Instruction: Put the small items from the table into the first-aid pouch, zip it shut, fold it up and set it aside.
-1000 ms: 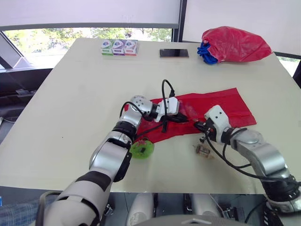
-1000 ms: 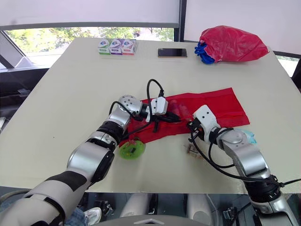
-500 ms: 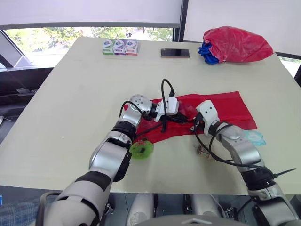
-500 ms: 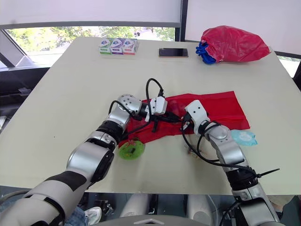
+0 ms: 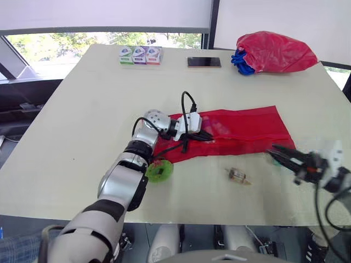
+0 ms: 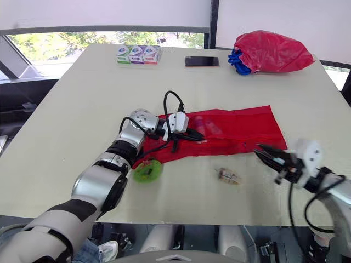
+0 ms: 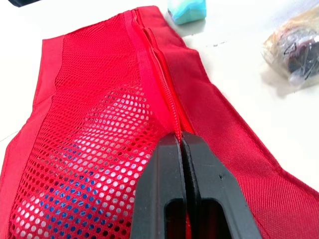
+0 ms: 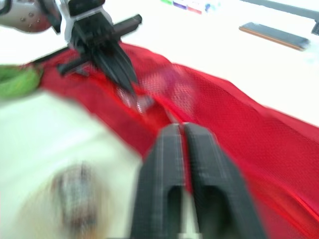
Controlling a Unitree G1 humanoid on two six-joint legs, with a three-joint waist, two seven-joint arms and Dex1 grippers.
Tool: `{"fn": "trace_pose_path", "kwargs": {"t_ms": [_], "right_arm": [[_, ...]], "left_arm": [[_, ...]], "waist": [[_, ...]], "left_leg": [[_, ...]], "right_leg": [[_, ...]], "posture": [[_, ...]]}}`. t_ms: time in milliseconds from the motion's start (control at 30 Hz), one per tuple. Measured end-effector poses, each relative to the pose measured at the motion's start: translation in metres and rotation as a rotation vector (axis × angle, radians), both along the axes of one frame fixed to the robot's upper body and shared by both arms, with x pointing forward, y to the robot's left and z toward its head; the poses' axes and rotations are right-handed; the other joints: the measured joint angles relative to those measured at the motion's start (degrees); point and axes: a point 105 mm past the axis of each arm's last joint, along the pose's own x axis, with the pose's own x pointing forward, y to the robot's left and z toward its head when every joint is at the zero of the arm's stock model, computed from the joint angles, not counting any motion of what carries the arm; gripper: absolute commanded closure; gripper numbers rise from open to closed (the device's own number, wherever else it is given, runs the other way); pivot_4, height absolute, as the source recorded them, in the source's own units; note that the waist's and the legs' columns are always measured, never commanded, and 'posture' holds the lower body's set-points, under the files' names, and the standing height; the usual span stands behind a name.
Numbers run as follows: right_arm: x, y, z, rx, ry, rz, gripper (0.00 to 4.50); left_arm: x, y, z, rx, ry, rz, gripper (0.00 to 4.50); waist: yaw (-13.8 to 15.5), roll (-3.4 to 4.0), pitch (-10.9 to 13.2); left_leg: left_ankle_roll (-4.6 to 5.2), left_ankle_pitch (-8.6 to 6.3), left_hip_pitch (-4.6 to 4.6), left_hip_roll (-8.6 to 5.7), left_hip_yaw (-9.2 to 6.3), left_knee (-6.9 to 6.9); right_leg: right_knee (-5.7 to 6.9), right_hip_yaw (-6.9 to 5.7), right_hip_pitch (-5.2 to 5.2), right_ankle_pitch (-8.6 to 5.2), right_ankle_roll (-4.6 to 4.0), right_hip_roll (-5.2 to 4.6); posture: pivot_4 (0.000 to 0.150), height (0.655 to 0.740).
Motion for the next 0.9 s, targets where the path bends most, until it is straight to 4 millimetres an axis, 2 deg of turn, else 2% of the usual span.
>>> {"fn": "trace_pose_path", "kwargs": {"t_ms": [100, 133, 200, 333, 500, 633, 733, 900], "right_arm": [[-0.022, -0.017, 0.020, 0.003, 0.012, 0.087, 1.29], [-0.027, -0.022, 0.027, -0.016, 0.003, 0.105, 0.46], [-0.035, -0.028, 0.032, -0.042, 0.011, 0.143, 0.07], [-0.047, -0.049, 0.048, -0.154, 0.037, 0.177, 0.07], [-0.054, -0.057, 0.061, -0.237, 0.055, 0.254, 0.07], [-0.055, -0.057, 0.061, -0.236, 0.059, 0.272, 0.07], [-0.055, -0.054, 0.061, -0.236, 0.056, 0.283, 0.07], [-0.051, -0.044, 0.054, -0.229, 0.064, 0.304, 0.07]], "left_arm": [[0.000, 0.001, -0.001, 0.002, 0.002, -0.001, 4.50], [0.000, 0.004, -0.001, 0.007, 0.003, 0.001, 4.50], [-0.001, 0.005, -0.002, 0.010, 0.003, -0.004, 4.50], [0.001, 0.020, -0.003, 0.041, 0.002, 0.008, 4.50], [-0.003, 0.035, -0.003, 0.082, -0.008, -0.022, 4.50], [-0.004, 0.042, -0.003, 0.087, -0.010, -0.027, 4.50], [-0.004, 0.056, -0.004, 0.106, -0.015, -0.008, 4.50], [-0.003, 0.062, -0.004, 0.115, -0.021, 0.003, 4.50]], "waist": [[0.0, 0.01, 0.0], [-0.1, -0.03, 0.0], [-0.1, -0.02, 0.0], [-0.2, -0.04, 0.0], [-0.1, -0.06, 0.0], [0.1, -0.07, 0.0], [0.1, -0.07, 0.0], [0.1, -0.07, 0.0]], "left_leg": [[0.00, 0.00, 0.05, 0.05, -0.01, 0.00], [0.00, 0.00, 0.09, 0.08, 0.00, 0.00], [0.00, 0.00, 0.09, 0.12, 0.01, 0.00], [0.00, 0.00, 0.10, 0.15, 0.08, 0.00], [0.00, 0.00, 0.11, 0.18, 0.09, 0.00], [-0.01, 0.00, 0.10, 0.20, 0.08, 0.00], [-0.01, 0.00, 0.11, 0.20, 0.09, 0.00], [-0.01, 0.00, 0.10, 0.21, 0.09, 0.01]], "right_leg": [[0.03, 0.01, 0.01, 0.00, -0.01, 0.05], [0.03, 0.03, 0.04, 0.00, -0.01, 0.09], [0.02, 0.03, 0.05, -0.01, -0.01, 0.10], [0.00, 0.10, 0.05, 0.00, -0.01, 0.09], [0.00, 0.10, 0.05, -0.01, -0.01, 0.08], [0.00, 0.10, 0.04, 0.00, -0.01, 0.06], [0.00, 0.11, 0.04, 0.00, -0.01, 0.05], [0.01, 0.11, 0.04, 0.00, -0.01, 0.05]], "posture": [[0.150, 0.7400], [0.150, 0.7400], [0.150, 0.7400], [0.150, 0.7400], [0.150, 0.7400], [0.150, 0.7400], [0.150, 0.7400], [0.150, 0.7400]]}}
